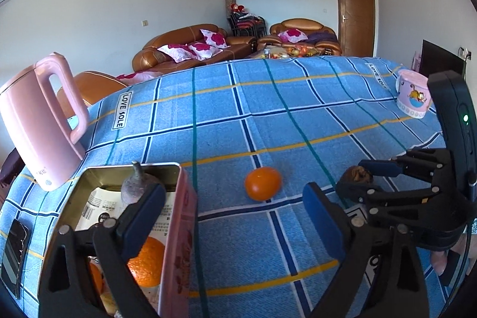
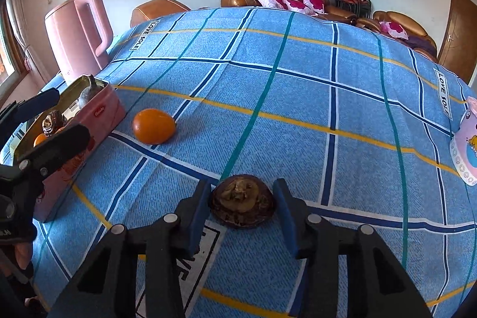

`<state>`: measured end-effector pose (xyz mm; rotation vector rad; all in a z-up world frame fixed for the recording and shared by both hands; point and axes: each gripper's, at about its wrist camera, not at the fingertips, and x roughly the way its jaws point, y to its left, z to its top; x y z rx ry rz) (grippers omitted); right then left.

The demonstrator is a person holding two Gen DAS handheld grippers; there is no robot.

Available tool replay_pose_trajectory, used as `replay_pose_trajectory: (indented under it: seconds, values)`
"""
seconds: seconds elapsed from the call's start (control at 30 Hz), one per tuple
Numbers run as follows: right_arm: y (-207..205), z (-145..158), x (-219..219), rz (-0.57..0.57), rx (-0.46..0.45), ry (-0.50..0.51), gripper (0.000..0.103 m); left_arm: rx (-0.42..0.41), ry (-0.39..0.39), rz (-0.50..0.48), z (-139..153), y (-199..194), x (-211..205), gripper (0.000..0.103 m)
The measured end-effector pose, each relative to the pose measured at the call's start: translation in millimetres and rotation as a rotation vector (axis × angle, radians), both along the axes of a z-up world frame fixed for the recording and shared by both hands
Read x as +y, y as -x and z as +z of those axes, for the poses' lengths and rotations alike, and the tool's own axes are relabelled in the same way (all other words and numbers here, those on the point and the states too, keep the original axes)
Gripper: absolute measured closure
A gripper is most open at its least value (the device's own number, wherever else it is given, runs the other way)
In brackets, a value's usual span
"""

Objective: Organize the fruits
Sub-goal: 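Move the right tool to a small brown snack while the left tool approaches another tangerine, then grasp the small brown snack with the right tool while the left tool grasps the tangerine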

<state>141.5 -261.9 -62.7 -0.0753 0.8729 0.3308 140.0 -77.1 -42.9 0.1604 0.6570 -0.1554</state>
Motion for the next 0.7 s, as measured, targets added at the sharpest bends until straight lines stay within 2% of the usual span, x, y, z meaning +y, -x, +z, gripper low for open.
replay_pose_trajectory:
  seconds: [0.3, 0.33, 0.4, 0.63, 0.67, 0.7]
  values:
    - [-9.5, 7.6, -12.8, -0.126, -0.049, -0.006, 0.058, 0.1, 0.002, -0.029, -17.7, -31.2, -18.5, 0.025]
    - [-9.7, 7.9, -14.2, -0.13, -0.048, -0.014, 0.058, 0.114, -0.004, -0.026, -21.4, -36.1, -20.7, 0.034]
    - [-9.7, 8.3, -16.7, -0.138, -0.046, -0.024, 0.058, 0.151, 0.002, -0.029, -28.5, -44.2, -23.1, 0.044]
    - [-7.0, 8.9, -17.9, -0.139, -0.054, -0.034, 0.058, 0.181, 0.003, -0.035, -34.3, -55.2, -30.3, 0.044]
    - [-7.2, 9.1, -17.8, -0.139, -0.055, -0.033, 0.058, 0.189, 0.007, -0.036, -35.5, -57.8, -30.1, 0.045]
    - [-7.3, 9.4, -17.1, -0.137, -0.056, -0.032, 0.058, 0.201, 0.014, -0.039, -36.8, -59.7, -29.7, 0.053]
